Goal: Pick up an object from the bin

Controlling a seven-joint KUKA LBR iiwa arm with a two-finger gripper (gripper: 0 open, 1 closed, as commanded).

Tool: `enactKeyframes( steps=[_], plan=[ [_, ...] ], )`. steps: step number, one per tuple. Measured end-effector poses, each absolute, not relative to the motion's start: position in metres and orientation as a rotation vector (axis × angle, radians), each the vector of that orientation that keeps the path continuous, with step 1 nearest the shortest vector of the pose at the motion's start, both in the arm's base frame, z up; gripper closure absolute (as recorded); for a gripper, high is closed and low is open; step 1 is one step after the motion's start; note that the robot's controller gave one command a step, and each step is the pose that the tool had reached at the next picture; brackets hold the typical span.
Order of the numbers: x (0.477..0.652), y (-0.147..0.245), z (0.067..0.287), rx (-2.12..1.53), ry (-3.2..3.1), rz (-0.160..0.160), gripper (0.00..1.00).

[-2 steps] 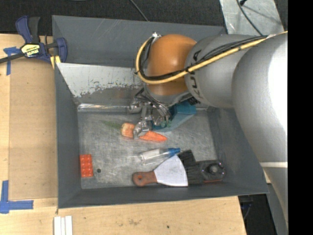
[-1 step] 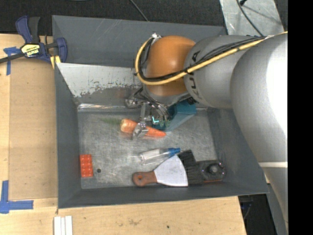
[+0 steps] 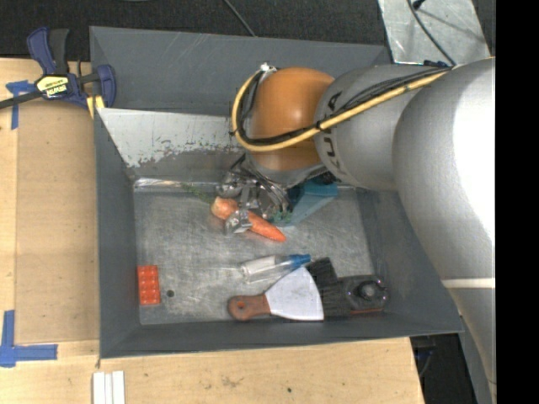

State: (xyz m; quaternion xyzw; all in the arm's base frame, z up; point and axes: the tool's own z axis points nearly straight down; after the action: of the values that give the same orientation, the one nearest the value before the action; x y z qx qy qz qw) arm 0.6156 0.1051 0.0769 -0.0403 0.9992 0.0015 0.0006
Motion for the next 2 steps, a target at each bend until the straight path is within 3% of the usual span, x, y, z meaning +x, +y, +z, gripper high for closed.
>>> enactKeyframes(
  steps=[1, 2],
  plan=[
    [0.616, 0.105, 0.077, -0.127, 3.138, 0.005, 1.00],
    [0.543, 0.024, 0.192, -0.389, 3.114, -0.001, 1.00]
  ],
)
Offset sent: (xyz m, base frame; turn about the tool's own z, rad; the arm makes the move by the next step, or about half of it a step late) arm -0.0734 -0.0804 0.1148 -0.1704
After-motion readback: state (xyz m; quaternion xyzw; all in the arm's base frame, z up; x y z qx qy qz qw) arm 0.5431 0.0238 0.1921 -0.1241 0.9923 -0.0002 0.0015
